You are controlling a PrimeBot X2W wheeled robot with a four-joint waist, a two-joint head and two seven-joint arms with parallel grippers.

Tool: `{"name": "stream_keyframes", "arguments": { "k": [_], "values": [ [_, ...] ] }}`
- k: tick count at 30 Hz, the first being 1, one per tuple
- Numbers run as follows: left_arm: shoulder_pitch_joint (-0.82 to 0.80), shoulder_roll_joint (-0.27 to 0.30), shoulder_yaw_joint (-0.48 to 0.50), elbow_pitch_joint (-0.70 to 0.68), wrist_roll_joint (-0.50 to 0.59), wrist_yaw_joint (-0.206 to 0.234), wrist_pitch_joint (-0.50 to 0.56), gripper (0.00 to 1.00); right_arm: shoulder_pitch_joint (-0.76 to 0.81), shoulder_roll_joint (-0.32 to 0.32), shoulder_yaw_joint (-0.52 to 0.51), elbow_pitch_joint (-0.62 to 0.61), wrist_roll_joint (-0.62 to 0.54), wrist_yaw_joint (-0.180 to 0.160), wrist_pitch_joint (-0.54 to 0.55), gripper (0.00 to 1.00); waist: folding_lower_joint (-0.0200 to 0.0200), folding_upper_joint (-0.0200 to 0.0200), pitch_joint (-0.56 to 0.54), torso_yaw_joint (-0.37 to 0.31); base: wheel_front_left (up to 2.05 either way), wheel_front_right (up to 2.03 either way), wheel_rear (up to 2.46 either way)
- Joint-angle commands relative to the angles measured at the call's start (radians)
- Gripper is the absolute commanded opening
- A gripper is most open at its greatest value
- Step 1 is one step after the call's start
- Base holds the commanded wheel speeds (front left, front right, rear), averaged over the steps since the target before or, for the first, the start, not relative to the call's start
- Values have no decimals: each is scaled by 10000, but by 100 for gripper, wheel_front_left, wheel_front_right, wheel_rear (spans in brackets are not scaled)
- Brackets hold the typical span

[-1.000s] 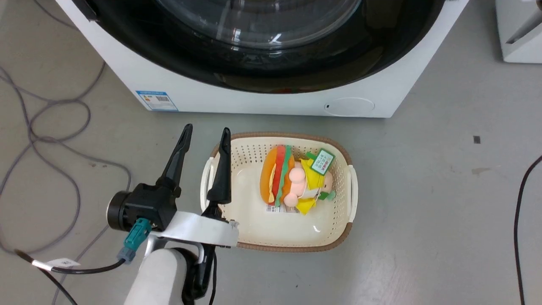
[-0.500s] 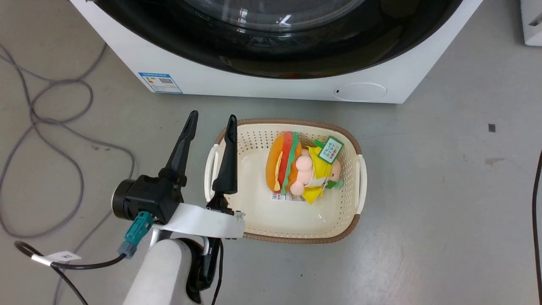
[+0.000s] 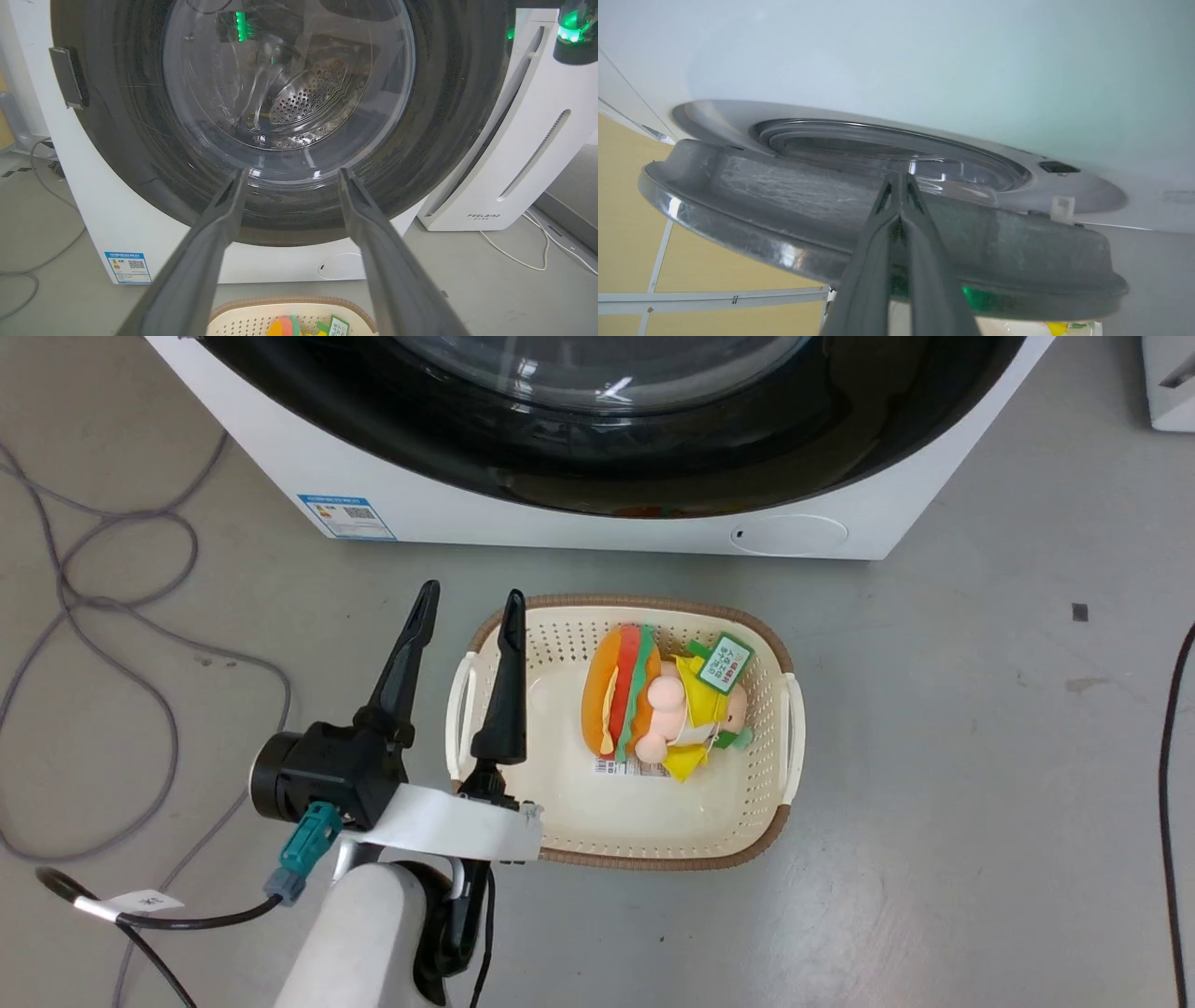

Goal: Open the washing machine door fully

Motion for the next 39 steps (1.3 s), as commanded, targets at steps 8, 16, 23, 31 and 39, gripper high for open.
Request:
{"name": "stream_keyframes", "arguments": {
  "k": [8, 16, 23, 31, 39],
  "values": [
    [-163, 14, -11, 69, -54, 76, -55, 100, 520, 303, 56, 18, -21, 10, 402, 0, 0, 0, 6, 56, 0, 0, 0],
    [31, 14, 83, 305, 125, 87, -55, 100, 1390, 146, 57, -545, 139, 10, 1136, 0, 0, 0, -522, 110, 0, 0, 0],
    [483, 14, 212, 614, 285, 36, -55, 100, 2842, -157, 59, -1553, 320, 10, 1398, 0, 0, 0, -1335, 138, 0, 0, 0],
    [982, 14, 265, 798, 335, 16, -55, 100, 4397, -599, 43, -3475, 758, 10, 1224, 0, 0, 0, -2024, 150, 0, 0, 0],
    [1379, 14, 361, 842, 367, 61, -55, 100, 5605, -1250, 30, -6352, 1225, 10, 405, 0, 0, 0, -2329, 111, 0, 0, 0]
  ]
}}
